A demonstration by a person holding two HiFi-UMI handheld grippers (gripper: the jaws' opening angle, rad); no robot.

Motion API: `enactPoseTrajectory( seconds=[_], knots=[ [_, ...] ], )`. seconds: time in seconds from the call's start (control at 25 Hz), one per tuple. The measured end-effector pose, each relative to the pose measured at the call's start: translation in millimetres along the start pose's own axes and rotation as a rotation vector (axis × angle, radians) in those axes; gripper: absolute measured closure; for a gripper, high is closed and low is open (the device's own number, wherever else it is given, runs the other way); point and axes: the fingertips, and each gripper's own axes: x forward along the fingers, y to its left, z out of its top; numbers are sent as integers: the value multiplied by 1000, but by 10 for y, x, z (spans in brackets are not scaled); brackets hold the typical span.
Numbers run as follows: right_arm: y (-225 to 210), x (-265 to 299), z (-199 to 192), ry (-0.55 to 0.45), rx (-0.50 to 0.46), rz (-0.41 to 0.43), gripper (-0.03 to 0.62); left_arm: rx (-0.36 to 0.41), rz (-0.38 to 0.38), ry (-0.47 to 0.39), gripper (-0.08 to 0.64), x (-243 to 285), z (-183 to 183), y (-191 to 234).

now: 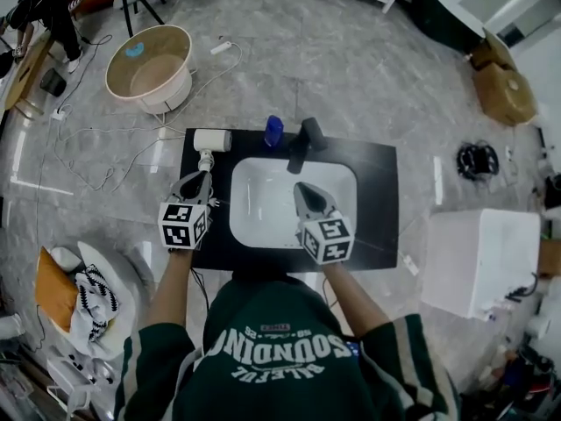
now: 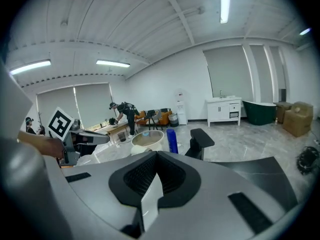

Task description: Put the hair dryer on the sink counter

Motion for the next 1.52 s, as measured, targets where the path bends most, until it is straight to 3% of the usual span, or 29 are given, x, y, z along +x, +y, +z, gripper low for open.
enactPoseTrajectory(
  seconds=[0.24, 0.4, 0.56, 0.88, 1.52],
  knots=[
    [-41, -86, 259, -63, -30, 10, 592, 50, -25, -87, 558, -215, 387, -289],
    [-74, -142, 375, -90, -49, 1, 592, 57, -43, -116, 558, -250, 450, -456],
    [-81, -243, 407, -131, -57, -12, 592, 117, -40, -137, 558, -278, 451, -616],
    [-49, -345, 275, -137, -58, -15, 592, 99, -94, -126, 558, -248, 345, -813],
    [-22, -388, 225, -127, -42, -40, 592, 94, -123, -107, 558, -219, 280, -820]
  ],
)
